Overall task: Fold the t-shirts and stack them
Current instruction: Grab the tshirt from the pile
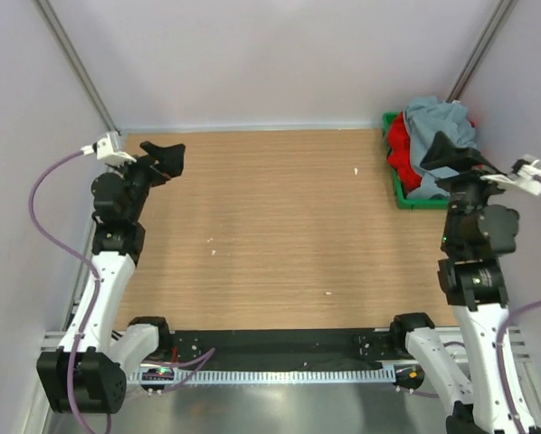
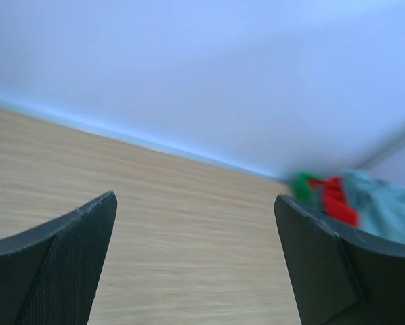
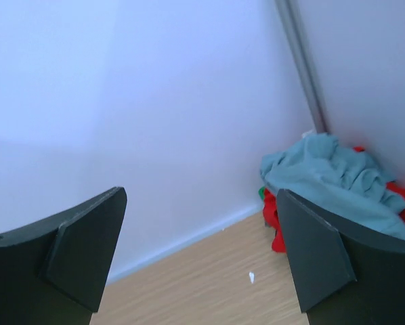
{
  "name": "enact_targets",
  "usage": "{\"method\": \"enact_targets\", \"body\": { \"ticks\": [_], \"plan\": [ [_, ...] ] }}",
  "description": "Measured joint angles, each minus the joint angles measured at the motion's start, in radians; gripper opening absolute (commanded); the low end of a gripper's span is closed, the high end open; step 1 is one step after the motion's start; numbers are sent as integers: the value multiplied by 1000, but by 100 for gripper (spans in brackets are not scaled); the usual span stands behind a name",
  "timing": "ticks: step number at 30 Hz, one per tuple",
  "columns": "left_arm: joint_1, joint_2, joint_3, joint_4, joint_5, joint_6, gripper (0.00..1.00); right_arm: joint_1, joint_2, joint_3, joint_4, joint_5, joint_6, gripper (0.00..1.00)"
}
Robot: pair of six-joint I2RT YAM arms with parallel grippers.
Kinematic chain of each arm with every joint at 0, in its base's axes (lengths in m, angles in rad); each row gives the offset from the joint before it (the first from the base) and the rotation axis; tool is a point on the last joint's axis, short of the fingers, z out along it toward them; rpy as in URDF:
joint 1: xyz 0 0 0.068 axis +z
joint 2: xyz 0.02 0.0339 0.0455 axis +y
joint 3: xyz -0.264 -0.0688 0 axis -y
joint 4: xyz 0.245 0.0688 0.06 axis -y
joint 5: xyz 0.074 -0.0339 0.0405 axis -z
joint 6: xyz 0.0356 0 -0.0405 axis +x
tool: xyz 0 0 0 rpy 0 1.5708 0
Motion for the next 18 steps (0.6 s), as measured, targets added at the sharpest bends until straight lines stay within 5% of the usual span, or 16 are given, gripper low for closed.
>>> {"method": "enact_targets", "body": {
  "ticks": [4, 6, 12, 18],
  "plan": [
    [9, 108, 168, -125, 322, -130, 100, -2, 76, 282, -267, 129, 25, 100],
    [-9, 179, 232, -282, 362, -119, 100, -8, 223, 478, -396, 169, 21, 100],
    [-65, 145, 253, -832, 205, 20, 100, -235, 744, 1022, -744, 97, 31, 92],
    [-67, -21, 237, -1014, 88, 84, 100, -441, 1029, 1057, -917, -71, 46, 90]
  ]
}}
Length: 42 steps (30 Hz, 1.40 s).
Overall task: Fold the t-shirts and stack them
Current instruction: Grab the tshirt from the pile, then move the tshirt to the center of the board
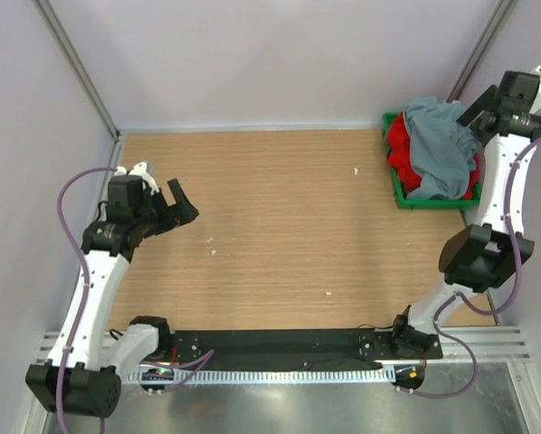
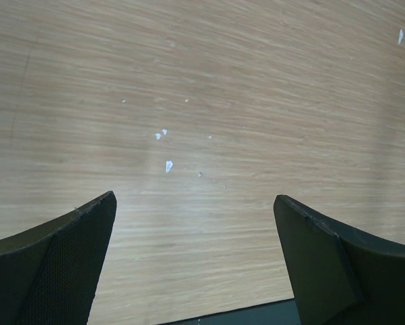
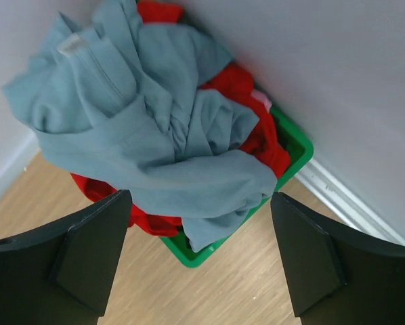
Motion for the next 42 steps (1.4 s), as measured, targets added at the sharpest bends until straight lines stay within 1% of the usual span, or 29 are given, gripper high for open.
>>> {"method": "enact_targets", "body": {
  "ticks": [2, 7, 10, 13, 14, 16, 17, 18, 19, 20, 24, 26, 28, 31, 34, 35, 36, 37, 38, 39, 40, 42],
  "plan": [
    [-10, -40, -5, -36, -21, 7, 100, -12, 59, -5, -19, -49, 0, 88],
    [-47, -103, -26, -67, -58, 20, 100, -8, 165, 16, -13, -156, 0, 84],
    [-49, -121, -31, -71, -71, 20, 100, -3, 234, 56, -5, -189, -3, 79],
    [-51, -133, -32, -76, -82, 20, 100, -3, 289, 76, 5, -227, -11, 56],
    [-52, -137, -32, -76, -86, 20, 100, -3, 301, 79, 5, -238, -10, 43],
    [-52, -143, -32, -76, -98, 20, 100, -3, 335, 107, -8, -265, -14, 29],
    [-52, -146, -32, -76, -105, 20, 100, -3, 348, 126, -12, -274, -14, 13],
    [-52, -148, -32, -76, -111, 20, 100, -3, 363, 148, -15, -285, -19, 7],
    [-52, -150, -32, -77, -117, 19, 100, -3, 373, 168, -19, -294, -17, 3],
    [-52, -150, -32, -77, -122, 20, 100, -2, 376, 183, -22, -302, -16, 2],
    [-52, -151, -32, -79, -138, 19, 100, 18, 358, 217, -39, -291, -21, 1],
    [-52, -151, -32, -79, -142, 19, 100, 46, 333, 229, -56, -264, -30, 1],
    [-52, -153, -33, -79, -148, 19, 100, 103, 289, 240, -76, -229, -47, 1],
    [-52, -157, -33, -84, -169, 19, 100, 259, 194, 244, -92, -171, -67, 2],
    [-52, -164, -33, -85, -193, 18, 100, 519, 86, 213, -74, -146, -75, 1],
    [-53, -166, -33, -85, -204, 18, 100, 611, 49, 180, -60, -142, -74, 6],
    [-53, -167, -33, -88, -220, 15, 100, 718, 2, 109, -24, -140, -70, 25],
    [-53, -168, -33, -92, -242, 12, 100, 813, -40, 32, 3, -157, -60, 69],
    [-53, -168, -33, -99, -267, 10, 100, 887, -71, -39, 10, -183, -43, 92],
    [-53, -168, -33, -106, -291, 6, 100, 932, -89, -93, 20, -201, -41, 99],
    [-53, -168, -33, -112, -312, 1, 100, 966, -107, -169, 45, -215, -35, 100],
    [-53, -169, -33, -122, -341, -6, 100, 989, -117, -304, 61, -216, -14, 100]
  ]
}}
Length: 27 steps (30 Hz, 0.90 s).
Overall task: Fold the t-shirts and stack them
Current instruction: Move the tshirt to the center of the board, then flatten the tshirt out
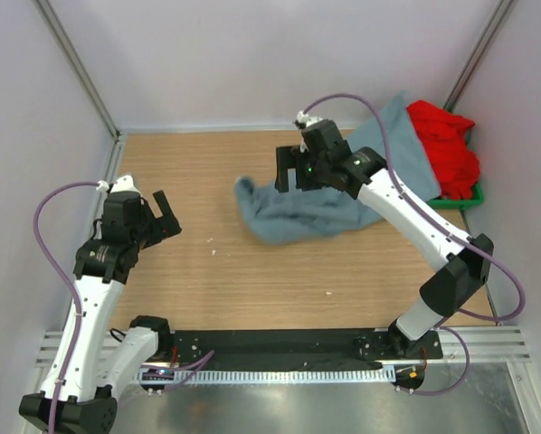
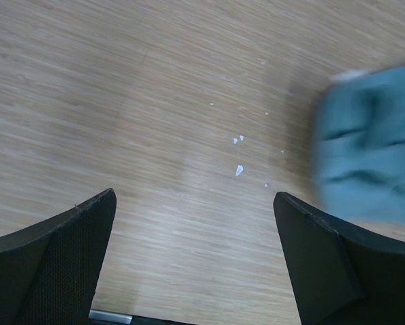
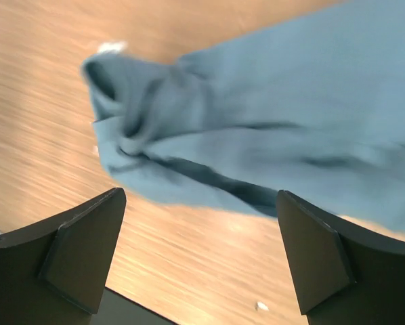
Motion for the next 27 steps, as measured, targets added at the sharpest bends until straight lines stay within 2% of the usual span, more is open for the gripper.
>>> {"method": "enact_targets", "body": {
  "ticks": [5, 10, 12, 15, 18, 22, 27],
  "plan": [
    [0, 29, 0, -3, 28, 0, 100, -13, -10, -216, -3, 48, 39, 100],
    [-17, 122, 0, 3, 162, -8, 87, -15, -136, -313, 18, 104, 55, 100],
    [-76, 157, -2, 5, 161, -32, 84, -14, -230, -371, 40, 123, 64, 100],
    [-243, 211, -12, 24, 125, -84, 81, -14, -348, -483, 90, 153, 87, 100],
    [-393, 290, -29, 66, 105, -146, 74, -21, -365, -582, 116, 171, 110, 100],
    [-486, 414, -52, 133, 97, -224, 70, -37, -319, -694, 135, 172, 143, 100],
    [-578, 594, -23, 190, 71, -277, 62, -56, -343, -790, 153, 158, 167, 100]
  ]
}}
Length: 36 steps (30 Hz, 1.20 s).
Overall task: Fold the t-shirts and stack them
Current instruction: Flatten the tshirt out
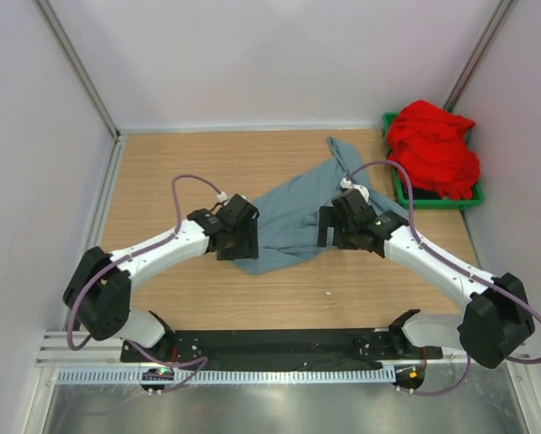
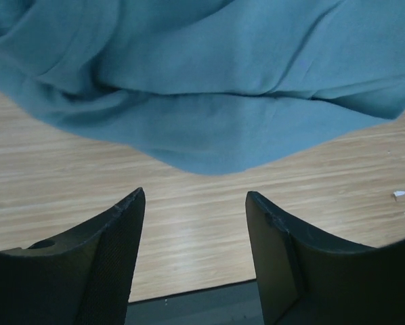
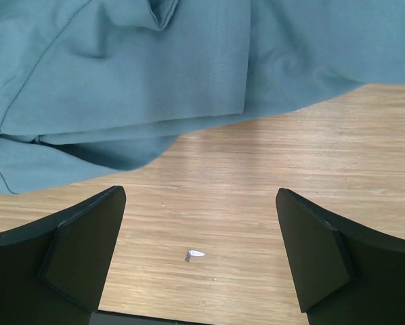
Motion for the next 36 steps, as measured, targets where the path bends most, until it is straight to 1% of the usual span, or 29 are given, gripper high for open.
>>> {"method": "enact_targets", "body": {
  "ticks": [5, 8, 9, 11, 12, 13, 14, 15, 17, 18, 22, 26, 28, 30, 32, 34, 36],
  "plan": [
    [-60, 175, 90, 40, -23, -13, 59, -5, -61, -50, 25, -27, 17, 100],
    [-84, 244, 136, 57, -37, -13, 62, -5, -93, -76, 29, -37, 20, 100],
    [-89, 261, 147, 61, -41, -13, 64, -5, -101, -84, 30, -38, 21, 100],
    [-99, 303, 173, 66, -53, -13, 66, -5, -113, -94, 29, -40, 21, 100],
    [-104, 322, 183, 69, -59, -13, 65, -5, -118, -99, 29, -41, 20, 100],
    [-108, 340, 192, 71, -64, -13, 61, -5, -122, -102, 29, -43, 20, 100],
    [-111, 356, 200, 73, -69, -13, 54, -5, -123, -104, 29, -44, 20, 100],
    [-114, 369, 206, 75, -72, -14, 37, -5, -124, -106, 29, -44, 20, 100],
    [-119, 391, 215, 75, -83, -15, 16, -5, -124, -110, 28, -44, 20, 100],
    [-121, 401, 219, 75, -87, -15, 0, -5, -124, -111, 27, -44, 20, 100],
    [-136, 408, 253, 40, -122, -9, 0, -5, -129, -114, 25, -43, 20, 100],
    [-166, 385, 360, -94, -203, -10, 0, -5, -145, -114, 11, -27, 22, 100],
    [-183, 335, 423, -171, -245, -10, 0, -5, -152, -114, 2, -10, 29, 100],
    [-193, 241, 454, -217, -289, -11, 2, -5, -165, -114, -10, 12, 46, 100],
    [-198, 121, 451, -259, -332, -13, 6, -5, -188, -114, -18, 32, 69, 100],
    [-189, -33, 411, -282, -372, -17, 6, -5, -210, -113, -24, 56, 98, 100],
    [-154, -181, 344, -307, -391, -20, 10, -5, -217, -109, -28, 76, 123, 100]
  ]
}}
